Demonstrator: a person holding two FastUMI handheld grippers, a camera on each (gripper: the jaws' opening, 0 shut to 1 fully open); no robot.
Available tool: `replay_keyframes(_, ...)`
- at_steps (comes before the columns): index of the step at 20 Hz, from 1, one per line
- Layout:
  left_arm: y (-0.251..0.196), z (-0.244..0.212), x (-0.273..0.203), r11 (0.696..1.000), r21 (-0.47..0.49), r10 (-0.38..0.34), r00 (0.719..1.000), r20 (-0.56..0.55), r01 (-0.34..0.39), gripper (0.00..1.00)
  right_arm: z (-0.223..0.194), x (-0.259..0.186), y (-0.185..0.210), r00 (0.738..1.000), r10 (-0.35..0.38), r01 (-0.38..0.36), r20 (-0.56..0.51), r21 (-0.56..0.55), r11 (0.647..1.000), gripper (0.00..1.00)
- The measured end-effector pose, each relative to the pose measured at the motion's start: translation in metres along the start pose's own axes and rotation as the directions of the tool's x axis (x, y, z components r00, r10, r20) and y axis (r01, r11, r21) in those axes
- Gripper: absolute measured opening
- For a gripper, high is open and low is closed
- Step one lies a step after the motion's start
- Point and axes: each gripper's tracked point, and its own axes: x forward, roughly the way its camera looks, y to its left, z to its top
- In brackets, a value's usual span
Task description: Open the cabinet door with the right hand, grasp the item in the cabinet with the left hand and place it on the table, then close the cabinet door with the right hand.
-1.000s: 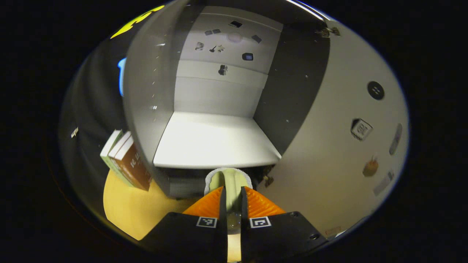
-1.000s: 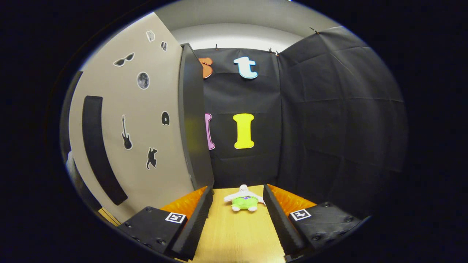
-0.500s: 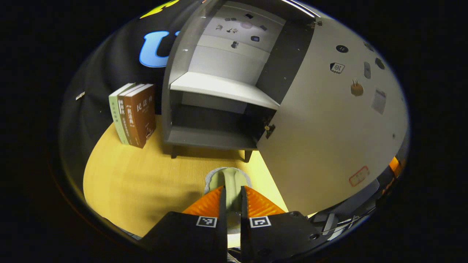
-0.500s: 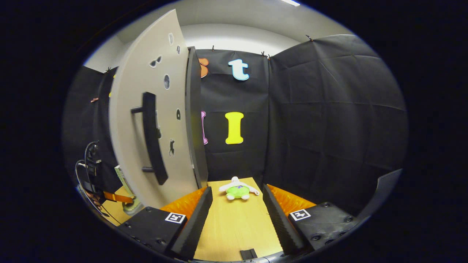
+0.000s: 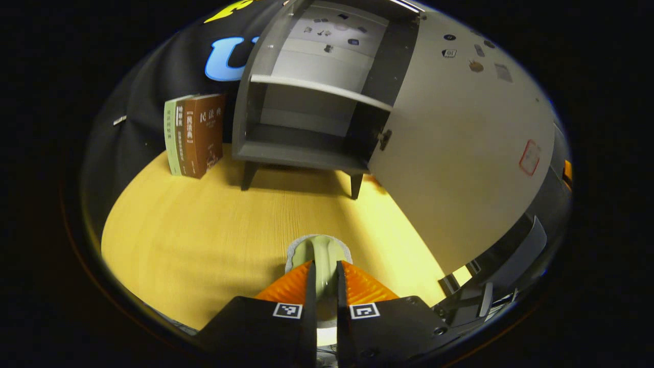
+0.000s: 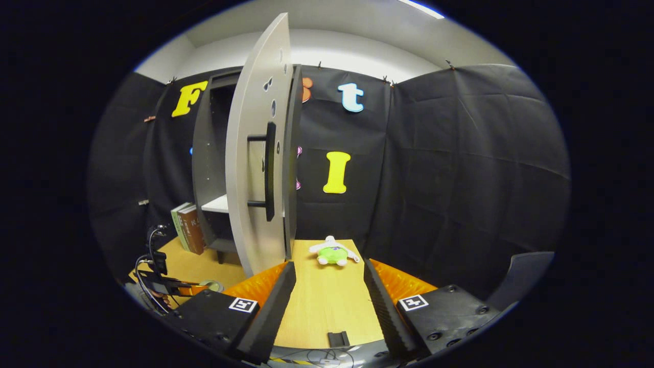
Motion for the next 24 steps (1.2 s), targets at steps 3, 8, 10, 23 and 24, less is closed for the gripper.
replay_keyframes(3,0.009,-0.030,0.025,0.999,-0.015,0.036,0.998,-0.041,-0.037,0.22,-0.008,0.016,0.013,0.998,0.053,-0.053,-0.028,-0.008,0.999,0.85)
replay_keyframes(8,0.006,-0.058,0.044,0.995,-0.094,0.035,0.996,-0.082,-0.042,0.22,-0.017,0.027,0.000,0.995,0.066,-0.066,-0.078,0.003,0.998,0.84)
replay_keyframes(10,0.009,-0.065,0.046,0.993,-0.095,0.063,0.993,-0.103,-0.072,0.22,-0.020,0.031,-0.002,0.994,0.069,-0.068,-0.086,0.010,0.998,0.85)
replay_keyframes(23,-0.011,-0.033,0.014,0.996,-0.033,0.080,0.997,-0.008,-0.080,0.39,-0.031,0.016,-0.004,0.987,0.114,-0.112,-0.114,0.030,0.993,0.85)
replay_keyframes(24,-0.015,-0.022,0.000,0.997,-0.024,0.076,0.997,0.017,-0.075,0.53,-0.027,0.014,-0.001,0.987,0.124,-0.121,-0.102,0.037,0.992,0.85)
